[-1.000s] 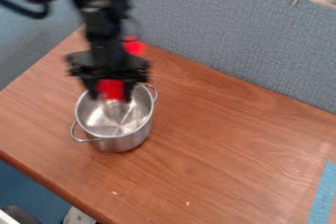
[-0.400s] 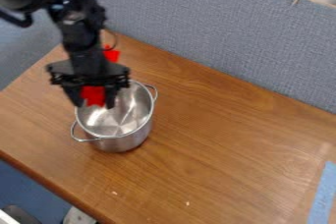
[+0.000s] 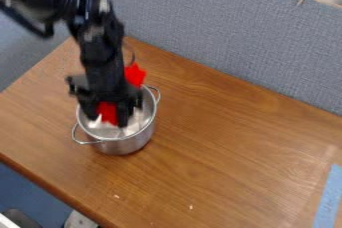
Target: Put the red object in the metal pot
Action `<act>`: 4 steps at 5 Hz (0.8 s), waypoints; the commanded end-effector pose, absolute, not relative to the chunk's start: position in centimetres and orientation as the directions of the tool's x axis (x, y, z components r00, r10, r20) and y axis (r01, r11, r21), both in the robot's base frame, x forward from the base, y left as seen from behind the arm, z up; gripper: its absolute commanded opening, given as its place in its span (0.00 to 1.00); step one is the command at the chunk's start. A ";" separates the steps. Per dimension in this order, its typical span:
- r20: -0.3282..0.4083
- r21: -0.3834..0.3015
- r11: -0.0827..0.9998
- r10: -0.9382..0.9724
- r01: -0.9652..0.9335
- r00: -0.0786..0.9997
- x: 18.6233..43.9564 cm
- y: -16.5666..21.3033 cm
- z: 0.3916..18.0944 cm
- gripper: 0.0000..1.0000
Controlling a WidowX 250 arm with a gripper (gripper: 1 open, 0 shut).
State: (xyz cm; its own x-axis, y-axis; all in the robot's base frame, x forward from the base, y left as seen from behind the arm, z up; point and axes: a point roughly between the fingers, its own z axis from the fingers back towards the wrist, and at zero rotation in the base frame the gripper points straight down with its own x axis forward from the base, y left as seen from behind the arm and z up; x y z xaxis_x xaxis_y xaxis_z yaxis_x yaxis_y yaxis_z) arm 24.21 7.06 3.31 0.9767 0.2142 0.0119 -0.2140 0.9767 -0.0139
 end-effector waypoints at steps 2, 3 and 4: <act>0.076 -0.005 0.987 0.162 -0.162 0.984 26.6 5.9 1.6 0.00; 0.075 -0.013 0.975 0.224 -0.224 0.972 27.9 4.7 0.9 1.00; 0.093 -0.028 0.982 0.188 -0.187 0.978 28.8 4.6 1.9 1.00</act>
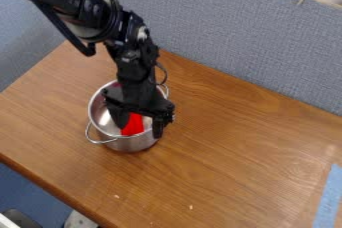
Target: Put the red object in the metal pot
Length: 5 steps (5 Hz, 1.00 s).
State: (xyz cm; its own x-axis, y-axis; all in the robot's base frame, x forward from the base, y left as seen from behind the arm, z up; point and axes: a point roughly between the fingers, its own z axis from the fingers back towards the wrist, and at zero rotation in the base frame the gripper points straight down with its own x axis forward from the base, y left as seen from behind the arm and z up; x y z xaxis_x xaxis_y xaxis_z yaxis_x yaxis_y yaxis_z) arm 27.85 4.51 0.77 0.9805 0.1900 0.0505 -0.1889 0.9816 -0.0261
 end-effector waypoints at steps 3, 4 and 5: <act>0.098 -0.040 0.959 0.284 -0.282 0.954 28.9 10.6 4.3 0.00; 0.117 -0.065 0.935 0.355 -0.349 0.928 28.5 13.7 6.2 1.00; 0.133 -0.126 0.858 0.511 -0.497 0.849 31.1 14.9 7.7 1.00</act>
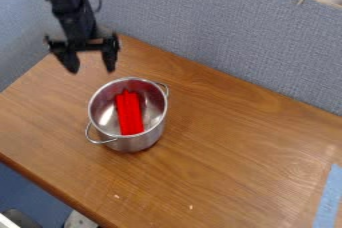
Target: Put the red object in the metal pot
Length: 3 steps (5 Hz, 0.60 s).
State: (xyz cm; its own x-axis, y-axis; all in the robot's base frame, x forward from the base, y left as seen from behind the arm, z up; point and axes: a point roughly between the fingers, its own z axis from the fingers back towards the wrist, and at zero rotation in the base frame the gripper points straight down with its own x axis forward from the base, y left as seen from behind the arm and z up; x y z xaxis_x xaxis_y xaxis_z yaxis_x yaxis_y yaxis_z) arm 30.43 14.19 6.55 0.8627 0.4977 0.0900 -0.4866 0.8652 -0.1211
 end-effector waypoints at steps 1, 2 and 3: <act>0.118 -0.123 0.812 0.583 -0.571 0.804 32.9 13.8 6.6 0.00; 0.123 -0.129 0.894 0.443 -0.428 0.888 32.0 12.4 6.3 0.00; 0.170 -0.190 0.924 0.363 -0.331 0.916 30.7 12.4 8.8 0.00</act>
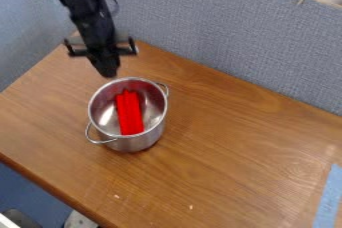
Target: Put the red object in the metal pot
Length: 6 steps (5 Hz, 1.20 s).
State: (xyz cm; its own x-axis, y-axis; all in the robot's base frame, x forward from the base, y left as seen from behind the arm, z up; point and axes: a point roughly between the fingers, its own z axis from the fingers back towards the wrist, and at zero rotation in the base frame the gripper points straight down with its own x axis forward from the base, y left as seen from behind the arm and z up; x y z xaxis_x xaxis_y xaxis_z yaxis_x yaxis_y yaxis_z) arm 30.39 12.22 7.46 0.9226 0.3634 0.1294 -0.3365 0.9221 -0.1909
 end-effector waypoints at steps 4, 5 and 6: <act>0.188 -0.260 0.831 0.544 -0.492 0.818 26.4 13.7 14.5 1.00; 0.167 -0.250 0.819 0.562 -0.517 0.810 26.5 13.8 14.8 1.00; 0.142 -0.230 0.778 0.622 -0.585 0.770 26.6 12.5 11.9 1.00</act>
State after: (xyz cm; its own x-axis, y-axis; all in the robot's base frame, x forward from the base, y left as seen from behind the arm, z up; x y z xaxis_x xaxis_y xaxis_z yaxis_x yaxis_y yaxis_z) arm 26.32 12.20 11.34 0.7728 0.6234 0.1189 -0.5886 0.7741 -0.2331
